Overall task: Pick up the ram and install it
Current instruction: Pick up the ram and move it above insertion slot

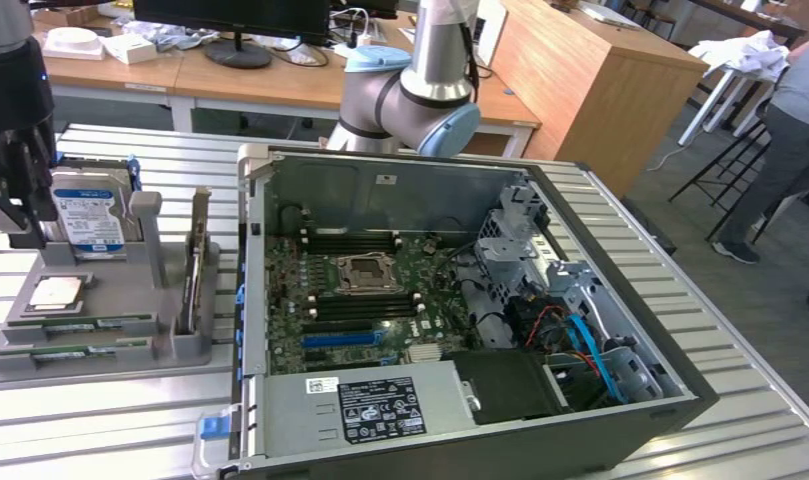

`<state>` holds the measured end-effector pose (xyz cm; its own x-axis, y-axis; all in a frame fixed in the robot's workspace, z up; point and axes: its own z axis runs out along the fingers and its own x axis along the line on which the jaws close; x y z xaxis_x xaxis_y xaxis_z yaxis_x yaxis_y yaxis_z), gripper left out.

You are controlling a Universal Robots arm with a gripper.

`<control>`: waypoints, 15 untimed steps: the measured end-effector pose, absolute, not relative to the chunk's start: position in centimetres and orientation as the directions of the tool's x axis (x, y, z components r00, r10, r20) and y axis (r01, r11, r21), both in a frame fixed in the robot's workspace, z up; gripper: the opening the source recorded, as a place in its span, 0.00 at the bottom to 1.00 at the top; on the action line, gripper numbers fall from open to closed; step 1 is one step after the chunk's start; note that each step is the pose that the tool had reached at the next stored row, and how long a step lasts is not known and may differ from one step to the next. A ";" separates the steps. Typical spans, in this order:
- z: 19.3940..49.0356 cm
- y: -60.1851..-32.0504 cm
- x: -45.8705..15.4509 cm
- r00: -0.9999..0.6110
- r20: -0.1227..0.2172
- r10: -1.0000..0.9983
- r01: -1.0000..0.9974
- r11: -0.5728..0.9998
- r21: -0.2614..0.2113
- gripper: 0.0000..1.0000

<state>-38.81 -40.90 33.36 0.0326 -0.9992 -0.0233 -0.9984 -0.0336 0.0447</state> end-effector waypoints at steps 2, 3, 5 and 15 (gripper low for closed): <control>33.2 -40.9 -38.8 0.033 -0.023 -0.999 -0.998 -0.034 0.045 0.43; 33.0 -40.9 -38.8 0.033 -0.023 -0.999 -0.998 -0.034 0.045 0.43; 32.8 -40.9 -38.8 0.033 -0.023 -0.999 -0.998 -0.034 0.045 0.43; 32.0 -40.9 -38.8 0.033 -0.023 -0.999 -0.998 -0.034 0.045 0.43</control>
<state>-38.81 -40.90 32.00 0.0326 -0.9992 -0.0231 -0.9984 -0.0336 0.0450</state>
